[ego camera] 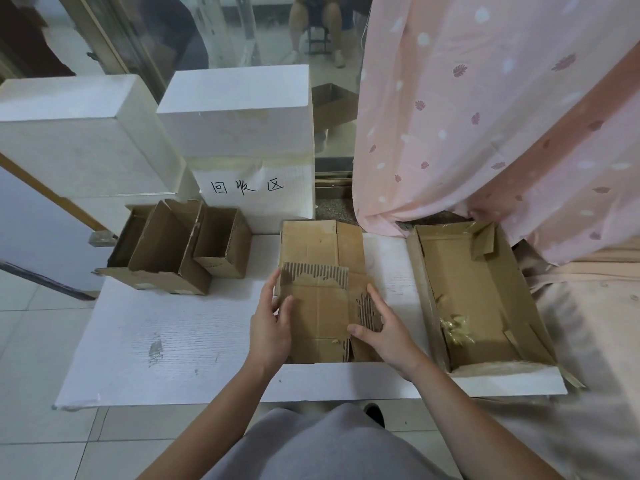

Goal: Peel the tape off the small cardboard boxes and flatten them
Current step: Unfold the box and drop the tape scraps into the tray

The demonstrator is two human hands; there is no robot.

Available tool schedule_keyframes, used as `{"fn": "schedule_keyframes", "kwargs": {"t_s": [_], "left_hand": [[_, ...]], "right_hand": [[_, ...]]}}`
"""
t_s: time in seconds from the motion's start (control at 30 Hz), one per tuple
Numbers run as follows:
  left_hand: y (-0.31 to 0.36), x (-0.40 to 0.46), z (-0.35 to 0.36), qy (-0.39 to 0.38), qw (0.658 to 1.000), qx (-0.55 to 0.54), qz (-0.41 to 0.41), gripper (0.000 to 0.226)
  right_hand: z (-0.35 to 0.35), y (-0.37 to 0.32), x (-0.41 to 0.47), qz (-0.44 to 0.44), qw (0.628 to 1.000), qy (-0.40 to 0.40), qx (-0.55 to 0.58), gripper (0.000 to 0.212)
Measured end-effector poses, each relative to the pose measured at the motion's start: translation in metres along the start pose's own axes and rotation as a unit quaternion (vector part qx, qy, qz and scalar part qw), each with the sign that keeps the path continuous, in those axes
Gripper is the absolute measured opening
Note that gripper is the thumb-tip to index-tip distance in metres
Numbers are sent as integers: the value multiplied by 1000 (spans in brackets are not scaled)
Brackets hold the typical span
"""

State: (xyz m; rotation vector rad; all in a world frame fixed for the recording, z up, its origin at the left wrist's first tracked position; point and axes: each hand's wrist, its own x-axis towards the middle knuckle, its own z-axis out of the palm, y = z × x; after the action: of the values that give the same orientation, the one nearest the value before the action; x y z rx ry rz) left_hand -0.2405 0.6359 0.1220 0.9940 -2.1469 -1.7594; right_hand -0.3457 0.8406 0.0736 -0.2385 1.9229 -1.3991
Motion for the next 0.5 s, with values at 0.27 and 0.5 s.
{"fn": "schedule_keyframes", "kwargs": {"t_s": [0.27,0.5], "left_hand": [[-16,11,-11,-22,998,55,-11,45],[-28,30,-26,-141,976,165,-23,108]], "right_hand": [[-1,-12,5,-34,998,-1,-48,90],[8,-26,12,-76,990,57,-102,87]]}}
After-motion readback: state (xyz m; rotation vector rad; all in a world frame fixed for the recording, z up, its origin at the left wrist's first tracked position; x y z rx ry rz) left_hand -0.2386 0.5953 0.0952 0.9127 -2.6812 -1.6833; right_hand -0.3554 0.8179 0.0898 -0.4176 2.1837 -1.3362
